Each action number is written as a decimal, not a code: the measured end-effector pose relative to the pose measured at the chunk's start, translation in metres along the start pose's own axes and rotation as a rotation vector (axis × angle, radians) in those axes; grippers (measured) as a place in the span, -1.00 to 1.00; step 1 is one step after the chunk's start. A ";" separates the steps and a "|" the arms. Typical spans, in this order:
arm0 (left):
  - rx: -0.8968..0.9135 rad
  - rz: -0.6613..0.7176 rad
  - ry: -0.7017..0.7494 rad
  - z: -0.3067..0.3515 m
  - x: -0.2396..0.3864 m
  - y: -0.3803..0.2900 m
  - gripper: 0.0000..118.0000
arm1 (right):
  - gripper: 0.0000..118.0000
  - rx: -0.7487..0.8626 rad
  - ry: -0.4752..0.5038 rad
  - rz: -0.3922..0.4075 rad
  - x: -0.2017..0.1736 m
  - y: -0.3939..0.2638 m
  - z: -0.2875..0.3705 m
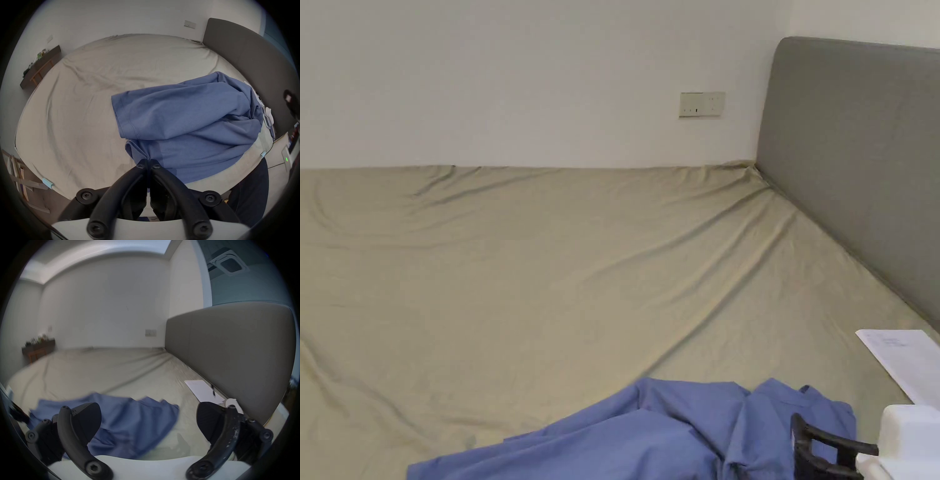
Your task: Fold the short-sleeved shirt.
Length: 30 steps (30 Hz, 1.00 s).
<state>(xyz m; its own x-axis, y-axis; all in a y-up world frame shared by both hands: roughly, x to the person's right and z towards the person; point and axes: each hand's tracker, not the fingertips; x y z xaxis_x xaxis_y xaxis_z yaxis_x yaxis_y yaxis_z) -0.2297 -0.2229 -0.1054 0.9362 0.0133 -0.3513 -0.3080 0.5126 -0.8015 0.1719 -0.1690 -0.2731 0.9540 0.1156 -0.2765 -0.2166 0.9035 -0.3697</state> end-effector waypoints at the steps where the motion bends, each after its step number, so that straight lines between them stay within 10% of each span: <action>1: -0.004 -0.004 -0.003 0.003 0.000 0.000 -0.98 | 1.00 -0.050 -0.038 0.063 0.000 0.001 -0.011; 12: -0.011 -0.026 -0.004 -0.002 0.004 -0.002 -0.98 | 0.96 -0.539 0.016 0.163 0.031 -0.043 -0.147; 14: -0.009 -0.031 -0.002 -0.002 0.004 -0.002 -0.98 | 0.55 -0.504 0.108 0.042 0.038 -0.043 -0.147; 16: 0.007 -0.024 -0.010 0.002 0.003 -0.001 -0.98 | -0.74 -0.507 0.256 -0.079 0.035 -0.039 -0.140; 17: 0.019 -0.018 -0.014 0.004 0.002 -0.001 -0.98 | -0.82 -0.499 0.251 -0.112 0.025 -0.038 -0.133; 20: 0.079 0.008 -0.035 0.011 -0.002 0.002 -0.98 | -0.83 -0.483 0.194 -0.035 0.008 -0.050 -0.117; 26: 0.290 0.053 -0.076 0.058 -0.014 -0.002 -0.99 | -0.84 -0.231 0.316 -0.285 0.021 -0.036 -0.050; 30: 0.434 0.083 -0.088 0.099 -0.026 0.002 -0.99 | -0.84 -0.128 0.341 -0.295 0.022 -0.013 0.009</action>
<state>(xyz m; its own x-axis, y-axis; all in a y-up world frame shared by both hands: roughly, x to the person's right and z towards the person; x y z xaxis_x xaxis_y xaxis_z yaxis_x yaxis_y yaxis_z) -0.2377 -0.1371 -0.0505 0.9280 0.1328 -0.3481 -0.3005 0.8192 -0.4885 0.1974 -0.1743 -0.2659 0.8611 -0.2998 -0.4107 0.0092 0.8168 -0.5768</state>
